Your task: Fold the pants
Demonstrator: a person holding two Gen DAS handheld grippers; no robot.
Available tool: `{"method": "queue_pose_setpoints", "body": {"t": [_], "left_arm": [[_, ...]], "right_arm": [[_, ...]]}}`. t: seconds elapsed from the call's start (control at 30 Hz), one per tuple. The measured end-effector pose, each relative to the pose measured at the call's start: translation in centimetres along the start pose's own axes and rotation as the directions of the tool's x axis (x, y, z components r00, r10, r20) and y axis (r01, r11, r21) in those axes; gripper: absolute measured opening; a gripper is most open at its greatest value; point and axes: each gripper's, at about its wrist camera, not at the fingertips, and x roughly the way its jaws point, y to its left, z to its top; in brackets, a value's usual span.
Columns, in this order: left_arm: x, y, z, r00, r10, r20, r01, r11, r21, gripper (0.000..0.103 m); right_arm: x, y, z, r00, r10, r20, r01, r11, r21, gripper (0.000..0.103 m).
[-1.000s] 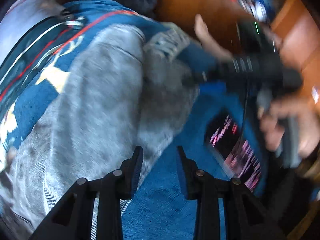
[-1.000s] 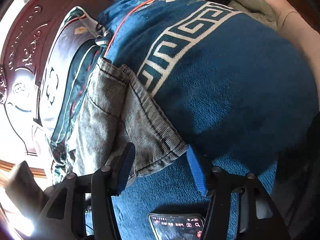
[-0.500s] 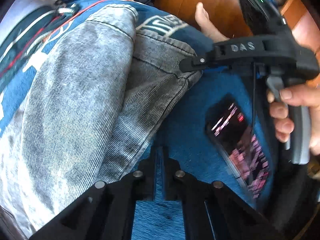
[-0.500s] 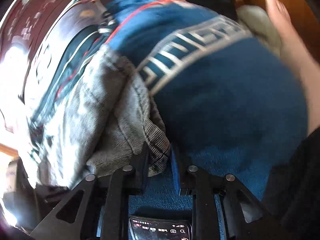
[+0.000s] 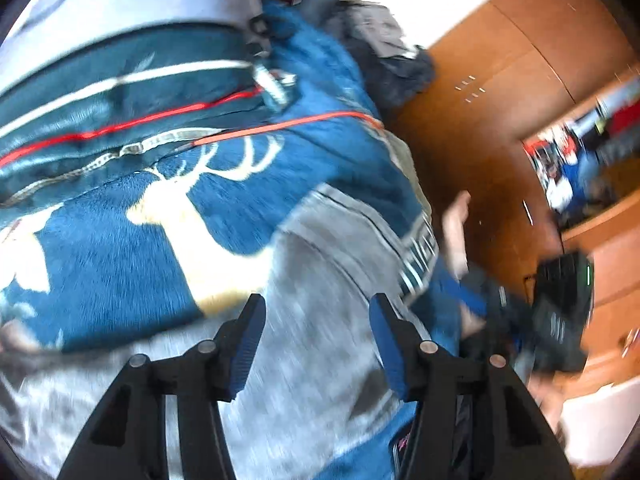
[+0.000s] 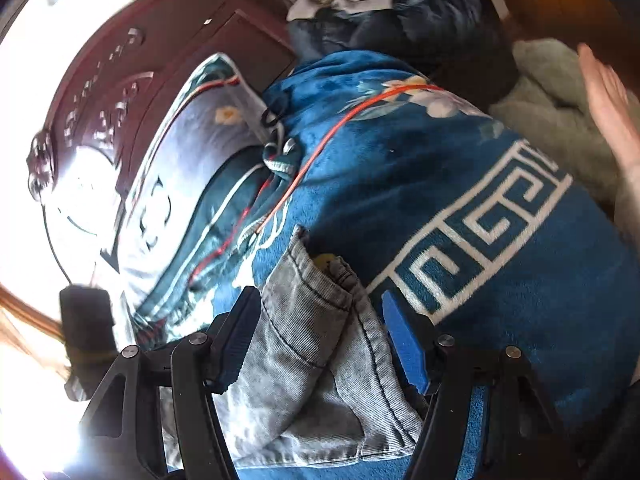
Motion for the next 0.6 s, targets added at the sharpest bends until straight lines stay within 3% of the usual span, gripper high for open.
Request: {"method": "queue_pose_setpoints", "body": {"t": [0.23,0.33,0.37,0.4,0.5,0.53,0.6], "left_arm": [[5.0,0.4,2.0,0.996,-0.056,-0.072,0.051,0.996,-0.069,0.057],[6.1,-0.3,2.3,0.998,-0.011,-0.065,0.007,0.998,-0.056,0.054],[6.0,-0.6,2.4,0.999,0.007,-0.05,-0.009,0.999,-0.048,0.042],[6.1,-0.7,2.6,0.999,0.029,-0.035,-0.031,0.999,-0.044,0.019],[5.9,0.8,3.2,0.993,0.119,0.001,-0.119,0.988,-0.1,0.005],[5.3,1.5,3.2,0.989,0.149,0.027,-0.144,0.981,-0.127,0.005],[4.6,2.8,3.0,0.989,0.139,0.046,-0.13,0.976,-0.174,0.005]], "right_arm": [[0.8,-2.3,-0.2,0.998,0.011,-0.066,-0.006,0.997,0.079,0.063],[0.8,-2.0,-0.3,0.997,0.025,-0.075,-0.019,0.997,0.078,0.063],[0.8,-1.9,-0.4,0.996,0.036,-0.078,-0.03,0.996,0.08,0.062],[0.8,-1.7,-0.5,0.995,0.058,-0.082,-0.051,0.995,0.083,0.062],[0.8,-1.3,-0.8,0.993,0.088,-0.083,-0.081,0.993,0.085,0.062],[0.9,-1.2,-0.9,0.992,0.092,-0.087,-0.085,0.993,0.085,0.062],[1.4,-1.1,-1.1,0.988,0.109,-0.106,-0.099,0.991,0.095,0.062]]}}
